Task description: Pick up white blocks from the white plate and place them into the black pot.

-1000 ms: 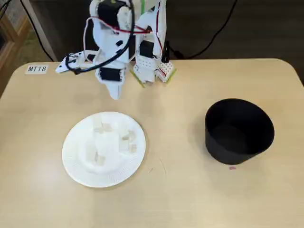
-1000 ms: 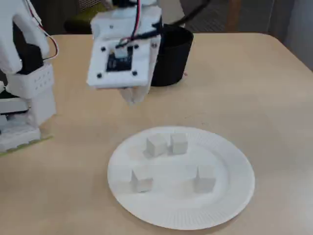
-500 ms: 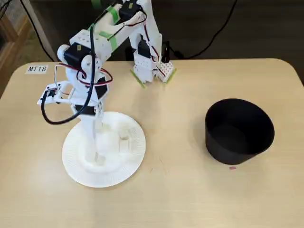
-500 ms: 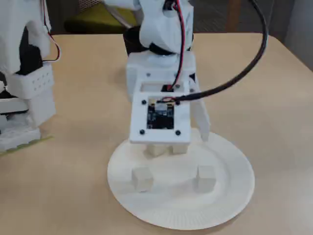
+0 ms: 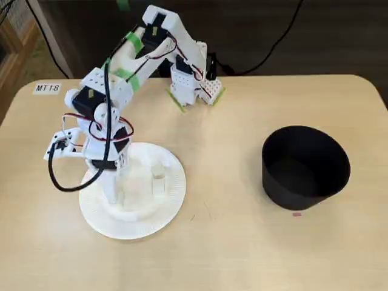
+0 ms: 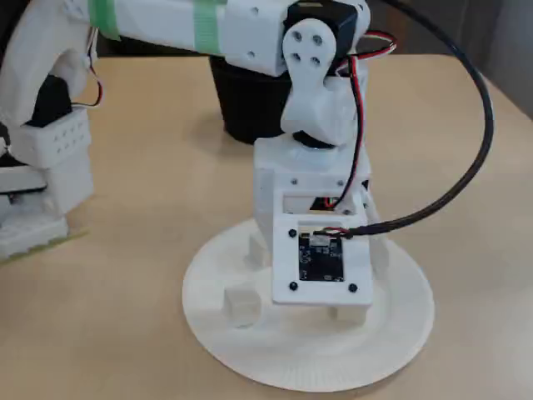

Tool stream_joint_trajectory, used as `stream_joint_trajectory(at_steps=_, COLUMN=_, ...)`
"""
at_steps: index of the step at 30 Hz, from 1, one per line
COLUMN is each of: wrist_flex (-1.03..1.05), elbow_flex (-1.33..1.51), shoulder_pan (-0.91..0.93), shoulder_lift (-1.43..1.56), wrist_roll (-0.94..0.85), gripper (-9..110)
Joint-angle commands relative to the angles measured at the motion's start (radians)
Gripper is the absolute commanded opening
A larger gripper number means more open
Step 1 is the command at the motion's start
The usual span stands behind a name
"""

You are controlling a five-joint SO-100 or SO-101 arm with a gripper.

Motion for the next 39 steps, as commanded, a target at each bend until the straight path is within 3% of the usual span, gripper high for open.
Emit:
stream_joint_trajectory(at_steps=1, wrist_flex=-0.002, elbow_flex=-0.095, shoulder_pan=-0.003, shoulder_lift=-0.026, wrist_roll=-0.011, gripper=36)
stream_joint_trajectory(at_steps=12, wrist_flex=-0.006, elbow_flex=-0.149, shoulder_pan=-0.048, shoulder_lift=-0.126, wrist_roll=-0.002, gripper=32)
stream_joint_trajectory(at_steps=21, wrist_flex=-0.077, elbow_flex=-0.172, shoulder_pan=-0.064, shoulder_lift=-0.183, wrist_roll=0.064, gripper=15)
stream_joint_trajectory(at_steps=28, wrist_flex=-0.060, elbow_flex=-0.195, shoulder_pan=-0.064, shoulder_lift=-0.202, wrist_roll=0.043, gripper=31)
stream_joint_trajectory(at_steps=39, wrist_flex=-0.048, elbow_flex=-0.221, shoulder_pan=-0.043, shoulder_lift=-0.215, wrist_roll=0.067, gripper=32)
